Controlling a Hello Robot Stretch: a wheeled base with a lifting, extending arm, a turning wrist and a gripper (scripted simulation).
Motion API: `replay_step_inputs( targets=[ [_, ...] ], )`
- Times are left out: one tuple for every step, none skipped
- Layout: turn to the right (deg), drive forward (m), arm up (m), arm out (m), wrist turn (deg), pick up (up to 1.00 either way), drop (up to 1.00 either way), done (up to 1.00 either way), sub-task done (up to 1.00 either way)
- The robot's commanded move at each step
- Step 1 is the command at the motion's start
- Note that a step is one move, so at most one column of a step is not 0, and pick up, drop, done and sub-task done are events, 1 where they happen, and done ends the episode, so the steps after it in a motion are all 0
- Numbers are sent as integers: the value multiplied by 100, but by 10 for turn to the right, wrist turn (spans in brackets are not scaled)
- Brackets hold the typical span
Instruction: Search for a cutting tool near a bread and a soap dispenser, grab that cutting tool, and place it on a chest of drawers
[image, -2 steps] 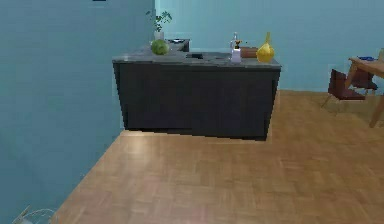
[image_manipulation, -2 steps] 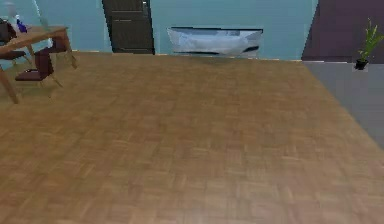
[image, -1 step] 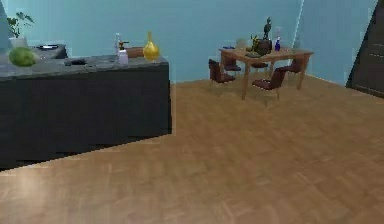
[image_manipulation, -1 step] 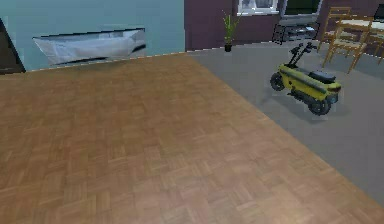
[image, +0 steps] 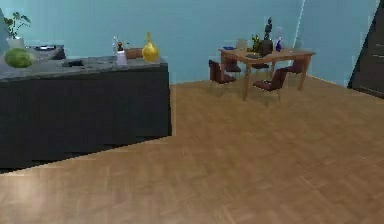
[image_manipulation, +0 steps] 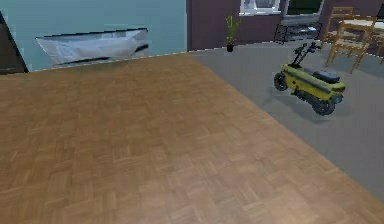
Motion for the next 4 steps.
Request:
replay_step_inputs(
  targets=[
    [-270,0,0,0,0,0,0,0,0],
    [0,100,0,0,0,0,0,0,0],
    [0,45,0,0,0,0,0,0,0],
    [30,0,0,0,0,0,0,0,0]
  ],
)
